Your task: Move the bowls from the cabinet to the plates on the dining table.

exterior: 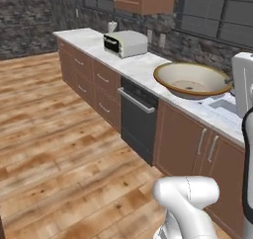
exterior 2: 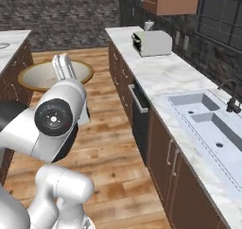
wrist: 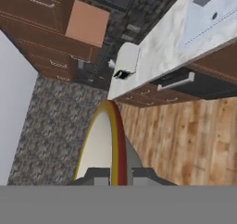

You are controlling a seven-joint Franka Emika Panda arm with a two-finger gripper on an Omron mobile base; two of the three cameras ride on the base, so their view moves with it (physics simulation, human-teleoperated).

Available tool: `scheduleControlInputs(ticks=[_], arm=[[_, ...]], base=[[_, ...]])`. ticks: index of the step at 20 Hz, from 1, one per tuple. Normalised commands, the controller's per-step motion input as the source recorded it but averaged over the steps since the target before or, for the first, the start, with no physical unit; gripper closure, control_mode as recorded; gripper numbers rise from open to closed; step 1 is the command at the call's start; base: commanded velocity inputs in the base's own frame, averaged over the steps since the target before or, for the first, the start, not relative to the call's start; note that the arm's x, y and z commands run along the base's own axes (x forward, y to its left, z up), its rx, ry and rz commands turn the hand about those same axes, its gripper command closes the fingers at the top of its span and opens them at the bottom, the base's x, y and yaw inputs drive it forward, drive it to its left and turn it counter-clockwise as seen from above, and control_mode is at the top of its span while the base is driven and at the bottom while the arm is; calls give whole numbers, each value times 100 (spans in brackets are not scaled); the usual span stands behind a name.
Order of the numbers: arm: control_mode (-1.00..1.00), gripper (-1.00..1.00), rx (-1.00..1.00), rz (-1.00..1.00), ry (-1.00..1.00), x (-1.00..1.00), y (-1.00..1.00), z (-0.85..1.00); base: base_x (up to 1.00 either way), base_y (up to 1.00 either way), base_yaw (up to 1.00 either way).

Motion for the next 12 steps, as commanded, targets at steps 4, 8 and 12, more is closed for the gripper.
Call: scheduleControlInputs(ticks=[4, 8, 12], arm=[[100, 100, 0, 0, 0, 0, 0, 0], [100, 100, 0, 0, 0, 0, 0, 0], [100, 100, 0, 0, 0, 0, 0, 0]], base=[[100, -32, 24], [100, 1, 24], [100, 23, 27]])
